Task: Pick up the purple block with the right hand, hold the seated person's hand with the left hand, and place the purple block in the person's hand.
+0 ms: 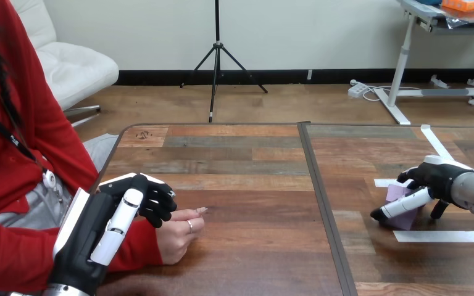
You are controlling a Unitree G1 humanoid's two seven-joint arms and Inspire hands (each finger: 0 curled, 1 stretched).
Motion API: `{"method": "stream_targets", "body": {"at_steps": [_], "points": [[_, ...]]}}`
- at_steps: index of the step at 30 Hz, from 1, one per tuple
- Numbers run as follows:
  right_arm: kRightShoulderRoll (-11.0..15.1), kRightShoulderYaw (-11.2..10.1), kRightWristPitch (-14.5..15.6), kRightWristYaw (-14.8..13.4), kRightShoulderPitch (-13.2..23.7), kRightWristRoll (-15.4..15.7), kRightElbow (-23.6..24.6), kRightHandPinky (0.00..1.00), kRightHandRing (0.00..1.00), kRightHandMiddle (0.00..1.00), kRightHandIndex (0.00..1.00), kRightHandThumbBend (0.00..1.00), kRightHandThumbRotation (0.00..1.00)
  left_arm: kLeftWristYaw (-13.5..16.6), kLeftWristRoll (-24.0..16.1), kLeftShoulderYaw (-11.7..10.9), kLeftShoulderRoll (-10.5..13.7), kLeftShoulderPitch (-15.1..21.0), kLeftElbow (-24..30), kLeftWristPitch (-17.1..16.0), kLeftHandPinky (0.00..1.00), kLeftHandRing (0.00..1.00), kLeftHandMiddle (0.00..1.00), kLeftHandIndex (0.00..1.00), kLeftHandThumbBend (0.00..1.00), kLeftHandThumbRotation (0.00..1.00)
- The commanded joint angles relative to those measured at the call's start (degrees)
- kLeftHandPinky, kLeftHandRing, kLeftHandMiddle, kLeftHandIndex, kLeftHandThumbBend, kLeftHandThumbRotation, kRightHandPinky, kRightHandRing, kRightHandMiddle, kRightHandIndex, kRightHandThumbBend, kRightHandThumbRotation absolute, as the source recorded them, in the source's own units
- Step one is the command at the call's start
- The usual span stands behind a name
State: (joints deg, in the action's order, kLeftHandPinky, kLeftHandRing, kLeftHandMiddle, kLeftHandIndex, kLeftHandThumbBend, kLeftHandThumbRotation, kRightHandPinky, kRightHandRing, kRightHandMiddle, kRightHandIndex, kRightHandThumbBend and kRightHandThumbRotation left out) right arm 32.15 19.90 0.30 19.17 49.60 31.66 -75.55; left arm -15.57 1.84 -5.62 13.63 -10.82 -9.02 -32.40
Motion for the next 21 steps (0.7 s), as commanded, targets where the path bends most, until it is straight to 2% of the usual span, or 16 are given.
{"method": "stream_targets", "body": {"at_steps": [1,8,15,21], "points": [[1.19,0.77,-0.26,-1.43,0.88,0.62,0.34,0.66,0.84,0.91,0.92,1.00,0.35,-0.08,0.49,-0.47,1.17,1.94,2.18,-0.28,0.42,0.48,0.51,0.49,0.45,1.00],[1.36,1.83,-1.67,-2.76,0.51,1.96,0.56,0.66,0.82,0.89,0.89,1.00,0.29,-0.27,0.62,-0.47,1.23,2.05,1.98,-0.47,0.42,0.48,0.51,0.49,0.43,1.00],[1.42,1.59,-2.82,-3.91,0.16,2.08,0.69,0.65,0.79,0.85,0.83,1.00,0.23,-0.48,0.85,-0.50,1.21,2.09,1.94,-0.40,0.42,0.48,0.50,0.49,0.42,1.00],[1.22,1.77,-2.42,-4.36,0.22,2.23,0.48,0.66,0.78,0.82,0.80,1.00,0.18,-0.50,0.72,-0.57,1.27,2.06,2.04,-0.34,0.42,0.48,0.50,0.49,0.42,1.00]]}}
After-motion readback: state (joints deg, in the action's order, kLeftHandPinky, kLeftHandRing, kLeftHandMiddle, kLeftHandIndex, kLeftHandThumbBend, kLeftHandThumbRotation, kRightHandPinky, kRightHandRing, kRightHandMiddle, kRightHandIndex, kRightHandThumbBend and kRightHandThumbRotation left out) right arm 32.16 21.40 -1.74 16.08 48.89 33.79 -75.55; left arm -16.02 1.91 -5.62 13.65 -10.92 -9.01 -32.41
